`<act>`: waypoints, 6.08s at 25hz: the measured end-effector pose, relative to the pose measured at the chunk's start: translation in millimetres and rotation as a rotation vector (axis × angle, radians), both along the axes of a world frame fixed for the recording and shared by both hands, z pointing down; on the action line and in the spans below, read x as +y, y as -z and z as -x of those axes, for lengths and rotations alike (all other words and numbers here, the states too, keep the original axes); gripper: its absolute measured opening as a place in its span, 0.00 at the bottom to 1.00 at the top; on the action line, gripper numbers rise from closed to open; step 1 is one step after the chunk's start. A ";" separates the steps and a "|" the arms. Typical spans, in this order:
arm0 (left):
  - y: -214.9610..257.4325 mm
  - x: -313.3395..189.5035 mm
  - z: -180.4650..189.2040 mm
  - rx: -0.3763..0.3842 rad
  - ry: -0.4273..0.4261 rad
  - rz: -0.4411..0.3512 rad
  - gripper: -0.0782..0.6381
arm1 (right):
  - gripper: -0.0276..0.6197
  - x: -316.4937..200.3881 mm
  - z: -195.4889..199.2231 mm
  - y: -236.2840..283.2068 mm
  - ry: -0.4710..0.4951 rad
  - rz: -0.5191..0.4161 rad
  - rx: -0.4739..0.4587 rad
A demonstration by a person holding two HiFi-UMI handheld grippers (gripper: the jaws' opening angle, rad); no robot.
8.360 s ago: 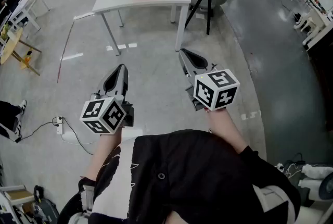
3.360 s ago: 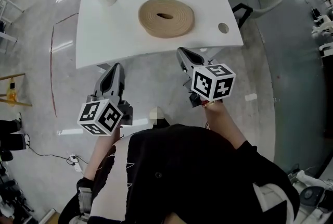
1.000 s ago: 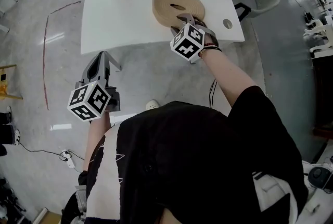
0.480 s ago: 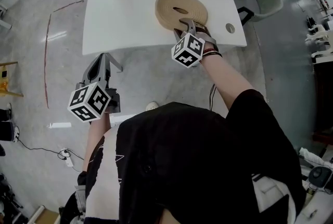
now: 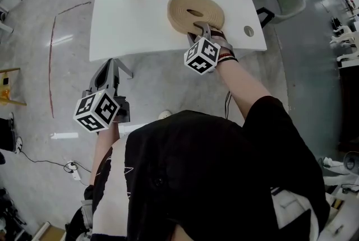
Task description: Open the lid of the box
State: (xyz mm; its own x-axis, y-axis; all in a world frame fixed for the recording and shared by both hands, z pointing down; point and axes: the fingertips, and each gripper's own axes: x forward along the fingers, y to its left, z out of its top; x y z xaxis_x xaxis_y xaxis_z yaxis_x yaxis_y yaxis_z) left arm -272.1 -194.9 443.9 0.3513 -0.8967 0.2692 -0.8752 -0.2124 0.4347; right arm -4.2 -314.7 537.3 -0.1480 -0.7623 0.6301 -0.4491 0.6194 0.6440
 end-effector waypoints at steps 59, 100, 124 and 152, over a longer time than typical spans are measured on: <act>39.3 -37.9 -55.0 -0.029 0.090 -0.013 0.12 | 0.26 1.4 -1.6 20.2 -0.085 0.463 -0.560; 37.9 -41.4 -60.6 -0.058 0.099 0.004 0.12 | 0.23 -8.1 -6.6 50.6 -0.078 0.448 -0.766; 40.1 -44.7 -68.2 -0.036 0.084 -0.002 0.12 | 0.19 -11.7 -9.8 79.5 -0.058 0.419 -0.823; 40.3 -44.3 -71.7 -0.037 0.068 0.004 0.12 | 0.17 -12.8 -15.1 108.6 -0.076 0.392 -1.001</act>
